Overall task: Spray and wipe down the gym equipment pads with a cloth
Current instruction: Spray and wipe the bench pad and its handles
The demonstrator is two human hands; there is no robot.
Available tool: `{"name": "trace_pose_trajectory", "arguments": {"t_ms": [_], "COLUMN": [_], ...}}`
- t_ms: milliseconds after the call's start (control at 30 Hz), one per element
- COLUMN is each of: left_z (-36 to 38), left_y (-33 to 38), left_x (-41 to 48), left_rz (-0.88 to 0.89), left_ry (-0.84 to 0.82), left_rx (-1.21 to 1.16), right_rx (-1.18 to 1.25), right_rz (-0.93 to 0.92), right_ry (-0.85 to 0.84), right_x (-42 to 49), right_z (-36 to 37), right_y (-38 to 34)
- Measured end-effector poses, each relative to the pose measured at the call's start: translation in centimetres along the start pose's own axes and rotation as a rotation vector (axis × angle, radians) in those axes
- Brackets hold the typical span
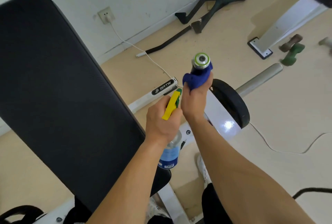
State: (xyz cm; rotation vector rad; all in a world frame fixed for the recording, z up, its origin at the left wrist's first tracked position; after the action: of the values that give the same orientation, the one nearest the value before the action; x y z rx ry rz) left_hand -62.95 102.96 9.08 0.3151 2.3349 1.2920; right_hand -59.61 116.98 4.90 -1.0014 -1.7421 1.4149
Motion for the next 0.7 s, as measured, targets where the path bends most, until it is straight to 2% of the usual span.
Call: {"name": "trace_pose_trajectory", "arguments": {"t_ms": [100,200,333,600,700], "left_z": [-0.7,-1.3,-1.7,-0.8,-0.3], "left_y": [0.2,0.4,0.6,-0.4,-0.3], "left_x": [0.5,0.9,0.9,0.8,0.8], "left_rz": [0.027,0.047,0.04,0.007,0.021], "left_ry": [0.011,0.019,0.016,-0.011,-0.033], "left_rx": [0.021,0.041,0.022,-0.013,-0.002], "right_rx": [-0.153,-0.296,-0.241,-0.077,-0.056], "right_rz": [-0.013,0.013,0.006,-0.055,-0.08], "right_ry": [0.068,0.034,-0.112,0.162,0.169], "right_x": [0.8,2.1,3.8,2.1,2.5], "right_z": [-1.1,-2.5,-2.4,-3.7,-2.4], "right_y": [1.4,1.8,-0.1,-3.1,-3.1]}}
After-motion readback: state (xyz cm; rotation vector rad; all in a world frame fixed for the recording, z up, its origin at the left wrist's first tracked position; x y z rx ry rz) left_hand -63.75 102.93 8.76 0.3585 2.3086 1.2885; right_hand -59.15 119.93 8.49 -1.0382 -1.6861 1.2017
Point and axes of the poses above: each hand's wrist, its own x-axis towards the middle knuckle, its own z-axis out of the palm, y = z × x, the point moved 6 cm from there along x, towards the middle knuckle, and after that the axes turned 6 degrees about -z, right-handed, at the moved point
